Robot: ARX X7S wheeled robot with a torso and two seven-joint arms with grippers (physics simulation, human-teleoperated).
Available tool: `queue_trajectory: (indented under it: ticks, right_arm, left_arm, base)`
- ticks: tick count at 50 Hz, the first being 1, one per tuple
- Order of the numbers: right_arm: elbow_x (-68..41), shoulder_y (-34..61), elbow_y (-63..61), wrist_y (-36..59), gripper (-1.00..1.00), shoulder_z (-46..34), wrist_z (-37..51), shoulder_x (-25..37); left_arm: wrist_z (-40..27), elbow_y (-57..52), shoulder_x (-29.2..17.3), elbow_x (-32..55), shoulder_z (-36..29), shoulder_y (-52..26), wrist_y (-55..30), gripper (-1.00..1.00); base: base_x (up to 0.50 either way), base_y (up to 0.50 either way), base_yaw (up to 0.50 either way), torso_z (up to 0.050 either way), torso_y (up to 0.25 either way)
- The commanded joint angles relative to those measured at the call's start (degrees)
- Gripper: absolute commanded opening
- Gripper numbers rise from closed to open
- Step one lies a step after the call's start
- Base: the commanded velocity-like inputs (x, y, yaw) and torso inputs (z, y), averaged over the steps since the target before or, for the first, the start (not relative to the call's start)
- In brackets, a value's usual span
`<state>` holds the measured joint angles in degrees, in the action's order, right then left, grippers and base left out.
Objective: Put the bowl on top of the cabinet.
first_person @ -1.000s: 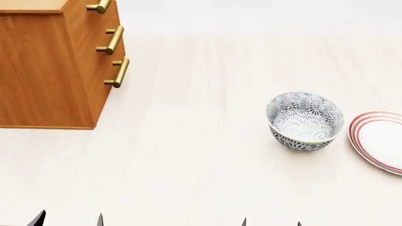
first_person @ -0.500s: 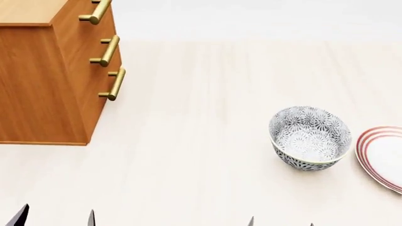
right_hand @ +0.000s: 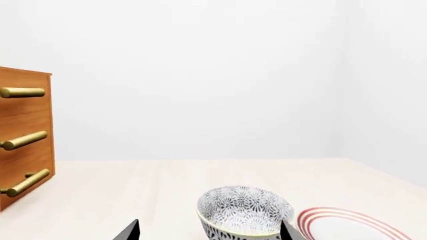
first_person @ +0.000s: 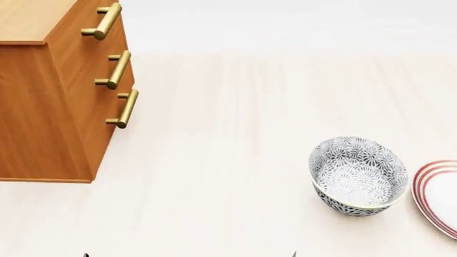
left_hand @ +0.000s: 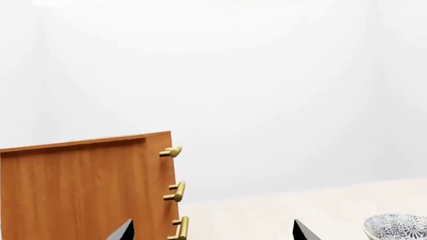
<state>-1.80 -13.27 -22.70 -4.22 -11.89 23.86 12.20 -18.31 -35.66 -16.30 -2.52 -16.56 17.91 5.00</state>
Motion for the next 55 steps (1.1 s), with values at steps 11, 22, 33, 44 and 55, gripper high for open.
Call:
queue_trajectory:
  ticks: [11,22,33,44,55]
  right_arm:
    - [0.6,-1.4,-1.7,-1.0,1.00,-0.8,0.9,1.0]
    - [0.7,-1.7,-1.8,-1.9,1.00,-1.1,1.2,1.4]
    - [0.3,-1.8,-1.8,-1.9,1.00,-1.5,1.4,1.8]
    - [0.2,-1.9,-2.0,-2.2,1.00,-1.7,1.6,2.1]
    - [1.1,-1.4,-2.1,-1.1,1.00,-1.8,3.0,1.7]
  left_arm:
    - [-0.8,-1.8,-1.0,-0.3,-1.0,0.7,0.4,1.00]
    - [-1.2,-1.6,-1.4,-0.2,-1.3,0.5,0.4,1.00]
    - [-1.5,-1.2,-1.6,-0.2,-1.8,0.3,0.6,1.00]
    - [-1.9,-1.3,-2.0,-0.3,-2.3,0.2,0.6,1.00]
    - [-2.2,-1.2,-2.3,0.2,-2.3,-0.1,0.3,1.00]
  base:
    - [0.25,0.00,0.00,0.000,0.000]
    - [0.26,0.00,0.00,0.000,0.000]
    - [0.36,0.00,0.00,0.000,0.000]
    - [0.36,0.00,0.00,0.000,0.000]
    - [0.06,0.00,0.00,0.000,0.000]
